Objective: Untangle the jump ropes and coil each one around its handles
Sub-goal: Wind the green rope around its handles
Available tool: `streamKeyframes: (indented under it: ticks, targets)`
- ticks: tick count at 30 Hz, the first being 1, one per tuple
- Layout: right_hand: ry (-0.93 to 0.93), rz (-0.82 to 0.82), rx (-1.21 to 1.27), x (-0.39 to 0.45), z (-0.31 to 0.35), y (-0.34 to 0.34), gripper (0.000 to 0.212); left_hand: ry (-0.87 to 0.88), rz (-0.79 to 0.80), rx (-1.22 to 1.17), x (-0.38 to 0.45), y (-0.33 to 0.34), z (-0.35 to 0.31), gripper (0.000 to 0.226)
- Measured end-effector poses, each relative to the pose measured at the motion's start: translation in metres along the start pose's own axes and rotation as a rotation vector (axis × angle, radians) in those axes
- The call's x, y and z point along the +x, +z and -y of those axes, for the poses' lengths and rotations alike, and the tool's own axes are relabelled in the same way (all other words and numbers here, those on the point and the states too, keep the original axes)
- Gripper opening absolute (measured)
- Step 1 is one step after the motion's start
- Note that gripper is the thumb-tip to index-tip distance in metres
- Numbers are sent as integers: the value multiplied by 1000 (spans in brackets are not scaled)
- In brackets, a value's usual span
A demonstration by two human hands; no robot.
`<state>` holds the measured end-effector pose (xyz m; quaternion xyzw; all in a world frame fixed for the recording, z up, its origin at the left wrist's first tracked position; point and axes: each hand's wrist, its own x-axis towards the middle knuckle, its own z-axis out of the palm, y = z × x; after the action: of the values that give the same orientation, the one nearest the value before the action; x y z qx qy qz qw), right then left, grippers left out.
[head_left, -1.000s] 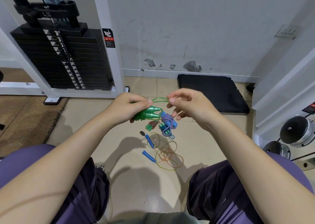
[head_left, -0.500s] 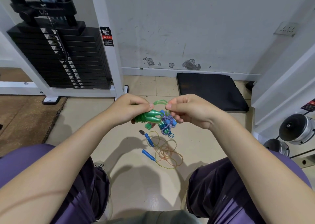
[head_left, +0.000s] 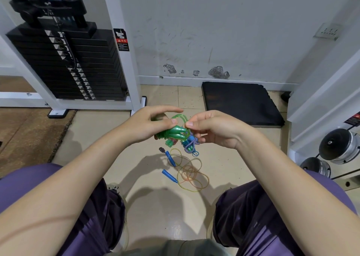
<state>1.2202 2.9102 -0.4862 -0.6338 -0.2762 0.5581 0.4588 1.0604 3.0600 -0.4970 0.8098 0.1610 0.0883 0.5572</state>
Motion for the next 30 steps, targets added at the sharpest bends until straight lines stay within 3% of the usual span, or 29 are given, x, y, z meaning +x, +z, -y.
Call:
streamKeyframes:
  ticks: [3,7,21,24,30]
  targets:
    - [14,-18,-19,0,-2,4,8,39,58,30,-1,1,3,35]
    - [4,-57,-18,1,-3,6,13,50,82,33,0,4,1,23]
    - [-104,-77,-63,-5,5,-2,24,-13,-54,-25,3,-1,5,18]
    - [-131,-94,-82,-5,5,-4,22,-28,-53,-55,2,0,4,29]
    - [-120,-19,117,-7,4,-3,20,-21,-17,-115,2,-2,4,31]
